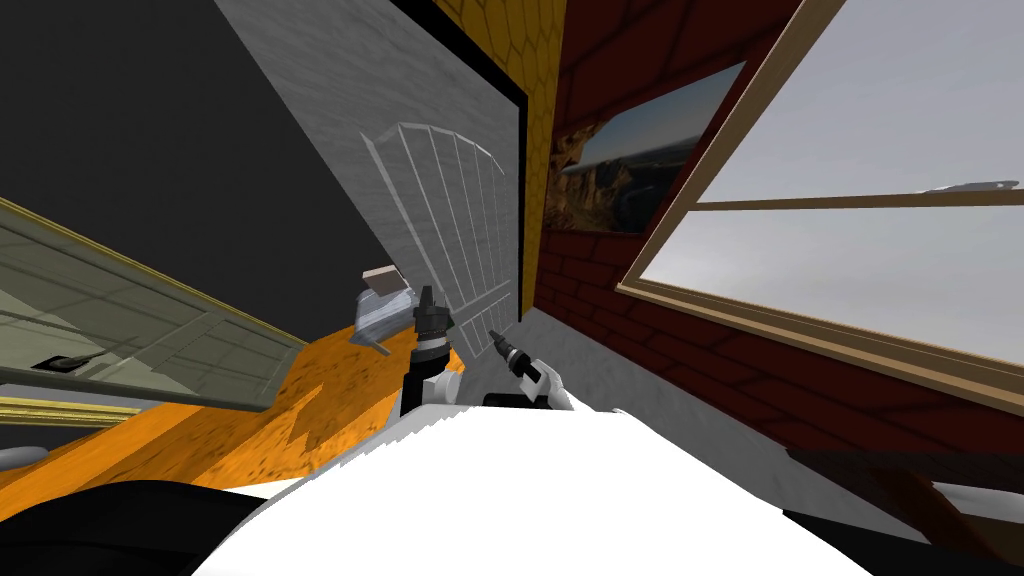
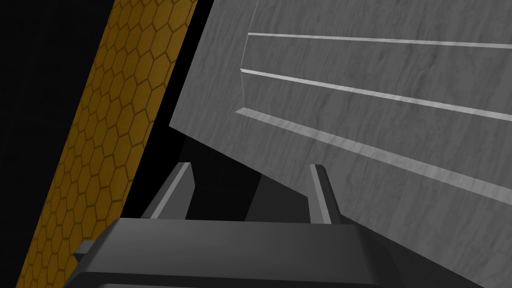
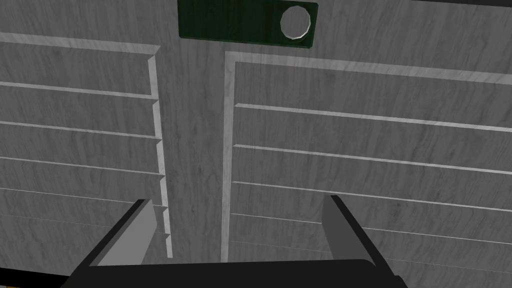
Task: Pull the door open
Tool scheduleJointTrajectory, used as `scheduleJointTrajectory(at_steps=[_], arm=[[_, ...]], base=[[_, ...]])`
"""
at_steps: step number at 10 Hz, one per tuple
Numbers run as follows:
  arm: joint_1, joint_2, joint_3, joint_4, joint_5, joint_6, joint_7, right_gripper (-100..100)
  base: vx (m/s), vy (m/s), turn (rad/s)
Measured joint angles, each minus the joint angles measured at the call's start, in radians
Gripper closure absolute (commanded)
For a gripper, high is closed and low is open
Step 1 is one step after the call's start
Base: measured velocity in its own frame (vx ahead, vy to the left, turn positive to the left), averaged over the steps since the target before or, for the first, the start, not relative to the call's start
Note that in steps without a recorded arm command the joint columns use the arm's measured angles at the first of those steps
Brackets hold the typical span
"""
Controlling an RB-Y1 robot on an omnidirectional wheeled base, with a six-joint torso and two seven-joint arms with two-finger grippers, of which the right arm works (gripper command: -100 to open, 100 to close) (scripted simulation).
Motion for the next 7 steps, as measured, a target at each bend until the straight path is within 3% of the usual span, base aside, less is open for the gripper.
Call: scheduleJointTrajectory(at_steps=[6, 7], arm=[[0.000, 0.000, 0.000, 0.000, 0.000, 0.000, 0.000, -100], [0.001, 0.000, 0.000, -0.001, 0.000, 0.000, 0.000, -100]], base=[[-0.007, 0.004, 0.006], [-0.008, -0.149, -0.022]])
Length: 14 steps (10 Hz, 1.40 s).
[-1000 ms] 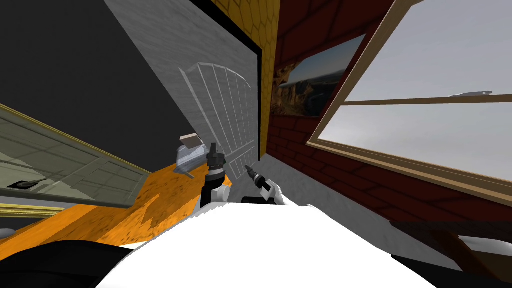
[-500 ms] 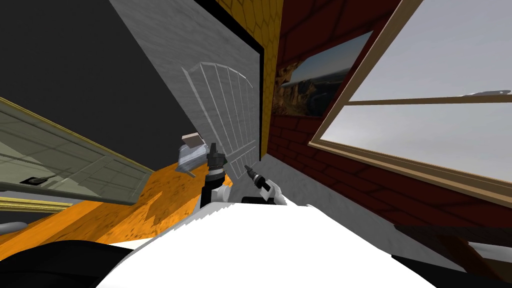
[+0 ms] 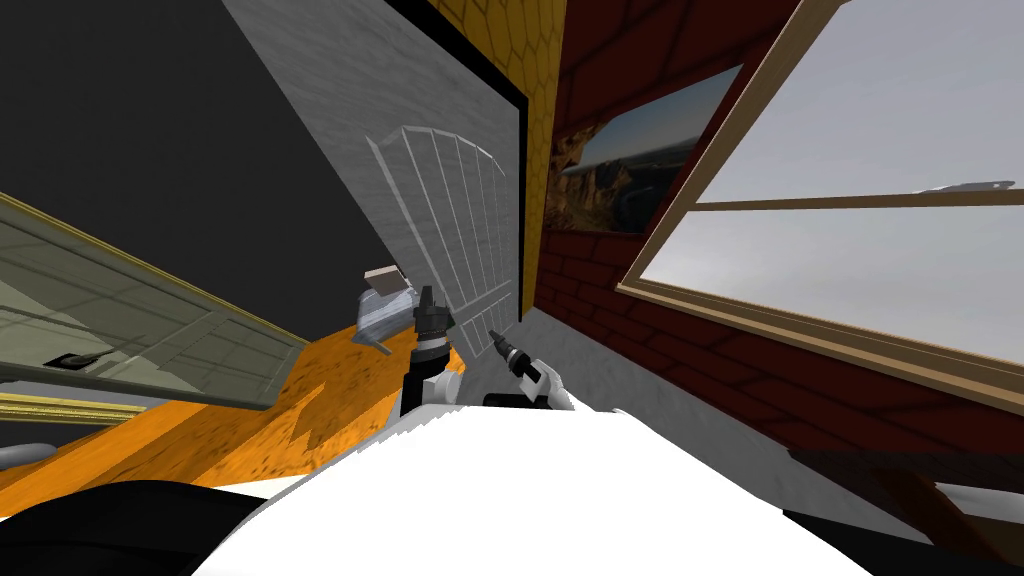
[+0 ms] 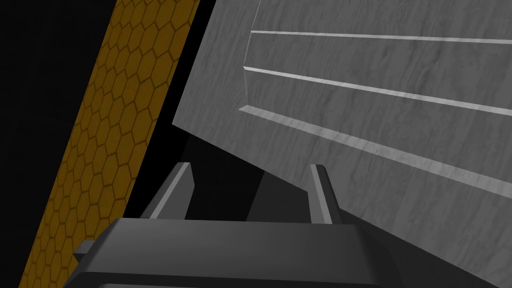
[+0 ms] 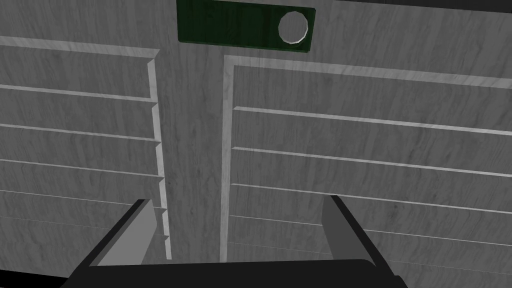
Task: Pull the door open
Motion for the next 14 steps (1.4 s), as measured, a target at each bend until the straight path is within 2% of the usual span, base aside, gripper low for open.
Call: scheduleJointTrajectory(at_steps=[2, 3, 4, 6, 7, 8, 9, 10, 12, 14], arm=[[-0.002, -0.016, 0.000, 0.004, 0.002, 0.002, 0.000, -100], [-0.002, -0.030, 0.000, 0.002, 0.002, 0.004, -0.001, -100], [-0.007, -0.036, -0.001, 0.023, 0.003, -0.004, 0.001, -100], [-0.005, -0.073, 0.001, 0.006, 0.004, 0.007, -0.002, -100], [-0.012, -0.087, 0.001, 0.021, 0.004, 0.004, -0.003, -100], [-0.006, -0.106, 0.002, 0.006, 0.006, 0.010, -0.002, -100], [-0.011, -0.122, 0.003, 0.012, 0.005, 0.012, -0.003, -100], [-0.022, -0.139, 0.005, 0.026, 0.002, 0.005, -0.008, -100], [-0.033, -0.143, 0.006, 0.038, -0.006, -0.005, -0.016, -100], [-0.042, -0.123, 0.007, 0.057, -0.010, -0.017, -0.019, -100]], base=[[-0.026, -0.214, 0.000], [-0.064, -0.217, -0.020], [-0.057, -0.200, -0.016], [-0.039, -0.168, -0.027], [-0.034, -0.154, -0.031], [-0.044, -0.151, -0.039], [-0.062, -0.120, -0.052], [-0.028, 0.075, -0.139], [0.015, 0.197, -0.053], [0.051, 0.190, -0.012]])
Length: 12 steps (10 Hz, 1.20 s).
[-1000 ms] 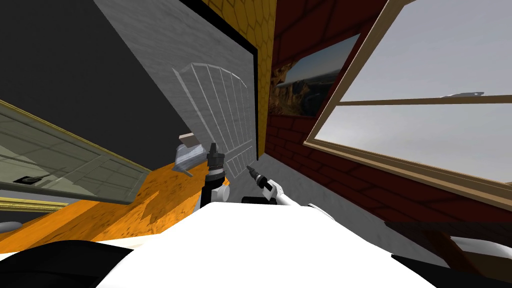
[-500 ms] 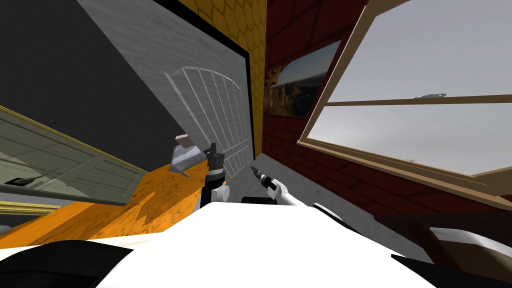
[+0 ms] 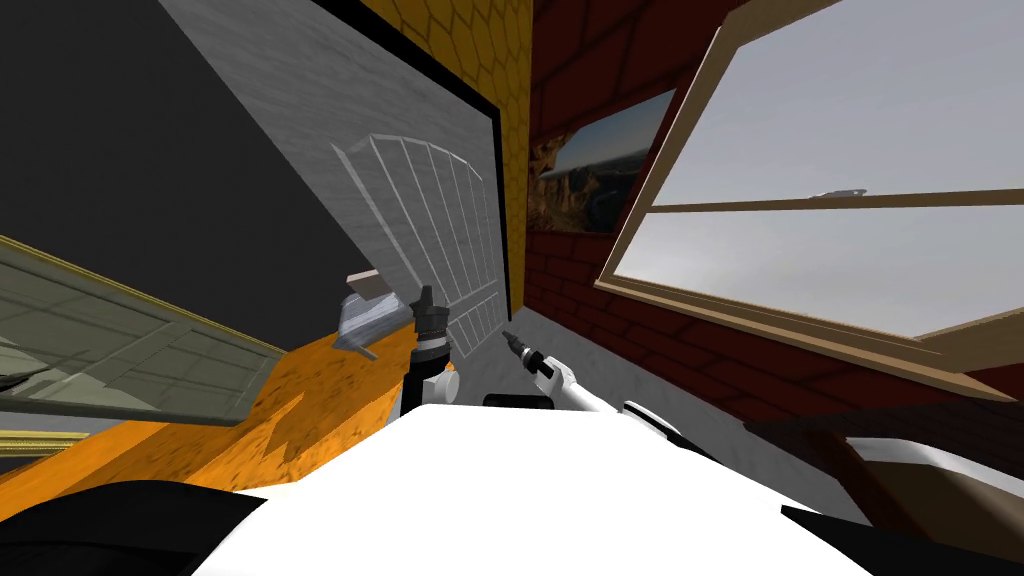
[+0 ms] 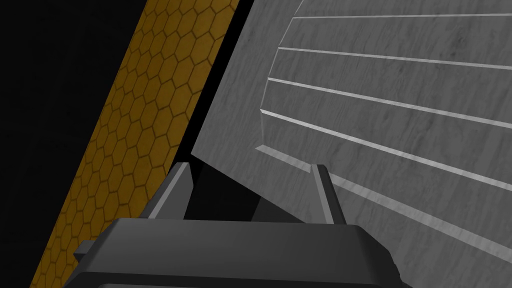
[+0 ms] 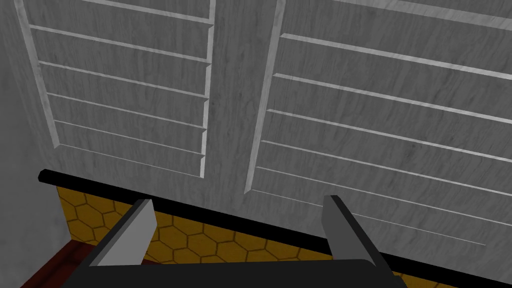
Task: Pull the door open
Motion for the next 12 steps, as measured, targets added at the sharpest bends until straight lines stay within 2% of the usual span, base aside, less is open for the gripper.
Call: scheduleJointTrajectory(at_steps=[2, 3, 5, 6, 8, 12], arm=[[-0.008, 0.031, -0.001, 0.008, -0.004, -0.006, -0.002, -100], [0.002, 0.047, -0.002, -0.011, -0.003, 0.002, 0.002, -100], [-0.014, 0.089, -0.003, 0.001, -0.008, 0.001, -0.003, -100], [-0.011, 0.099, -0.003, -0.004, -0.008, 0.001, -0.002, -100], [-0.004, 0.101, -0.003, -0.012, -0.007, 0.004, 0.002, -100], [-0.003, 0.109, -0.004, -0.011, -0.007, 0.003, 0.003, -100]], base=[[0.056, 0.249, -0.017], [0.054, 0.259, -0.014], [0.014, 0.077, 0.195], [0.002, -0.011, -0.026], [-0.008, -0.017, -0.050], [-0.004, 0.014, 0.033]])
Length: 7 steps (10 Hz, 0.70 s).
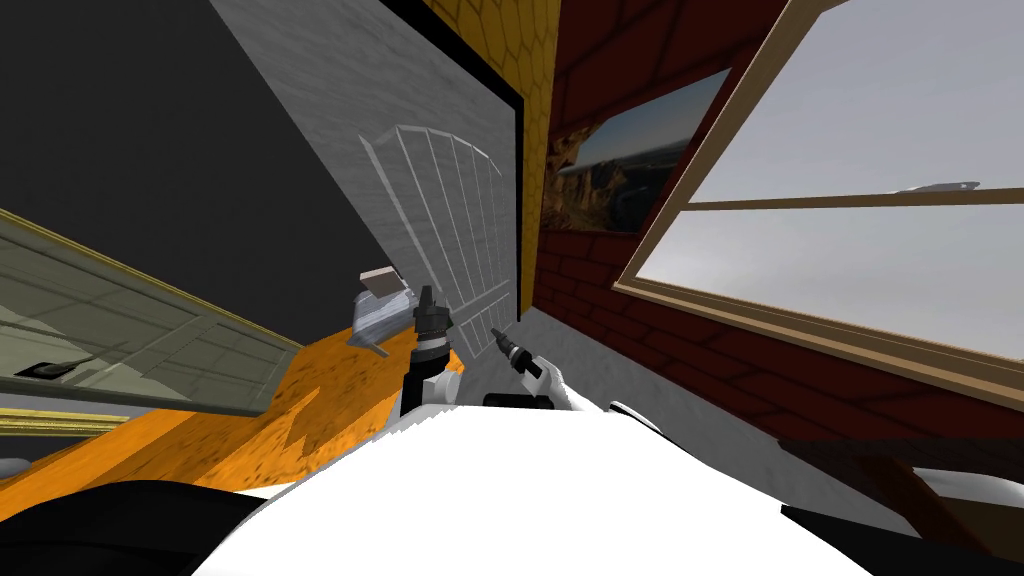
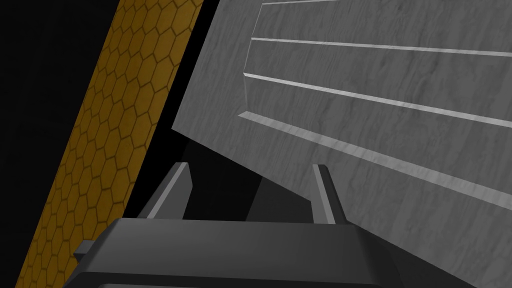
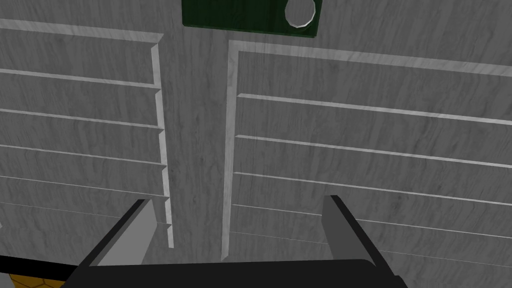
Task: Pull the door open
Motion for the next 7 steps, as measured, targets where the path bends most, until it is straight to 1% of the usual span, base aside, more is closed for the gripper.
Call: scheduleJointTrajectory(at_steps=[3, 5, 6, 7], arm=[[0.000, 0.000, 0.000, 0.000, 0.000, 0.000, 0.000, -100], [0.000, 0.000, 0.000, 0.000, 0.000, 0.000, 0.000, -100], [0.000, 0.000, 0.000, 0.000, 0.000, 0.000, 0.000, -100], [0.000, 0.000, 0.000, 0.000, 0.000, 0.000, 0.000, -100]], base=[[0.007, -0.005, -0.009], [0.013, 0.006, 0.024], [-0.014, -0.015, -0.046], [-0.009, -0.134, -0.059]])
